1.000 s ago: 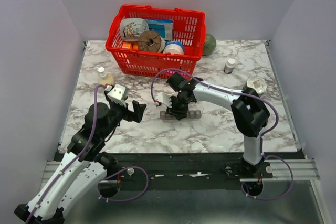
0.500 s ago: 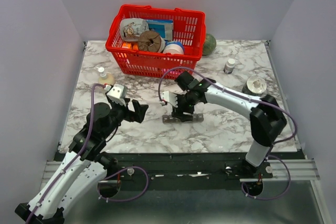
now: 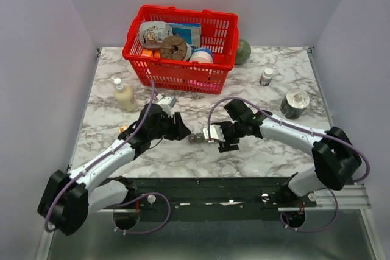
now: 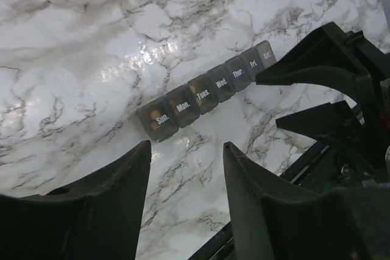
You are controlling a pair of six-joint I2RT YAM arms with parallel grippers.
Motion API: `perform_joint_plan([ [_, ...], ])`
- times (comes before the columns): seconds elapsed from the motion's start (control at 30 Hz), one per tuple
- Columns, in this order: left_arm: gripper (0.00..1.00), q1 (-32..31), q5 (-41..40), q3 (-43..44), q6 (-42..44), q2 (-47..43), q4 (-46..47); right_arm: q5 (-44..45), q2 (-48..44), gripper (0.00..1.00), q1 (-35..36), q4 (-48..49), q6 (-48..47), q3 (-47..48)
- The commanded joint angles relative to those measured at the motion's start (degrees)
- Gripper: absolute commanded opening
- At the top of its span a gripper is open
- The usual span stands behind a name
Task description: Sort the pills into containers
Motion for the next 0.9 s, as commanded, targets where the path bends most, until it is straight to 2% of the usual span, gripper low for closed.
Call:
perform_joint_plan([
  [0.0,0.46,0.2,10.7,-0.6,-5.5,10.0,11.8,4.5,4.9,0.74,1.1,10.8,0.7,1.9],
  [0.07,0.41,0.2,12.2,-0.7,-6.9,12.8,16.0,6.2,7.3,0.74,1.8,12.6,1.6,2.8],
  [0.1,0.35,0.2,13.1,-0.7,-7.3,15.5,17.2,6.8,8.0,0.74,2.4,13.1,2.3,2.9],
  [0.3,0.25,0.1,16.3,0.1,-9.0,25.2,23.4,8.7,10.9,0.72,4.2,14.4,3.3,2.9],
  [0.5,0.21,0.2,17.5,-0.7,-10.3,31.1,27.8,8.6,12.2,0.67,4.4,14.5,5.0,3.4],
  [0.87,0.18,0.1,17.5,-0.2,-11.7,34.6,30.9,9.9,13.9,0.54,4.4,13.6,6.7,4.7],
])
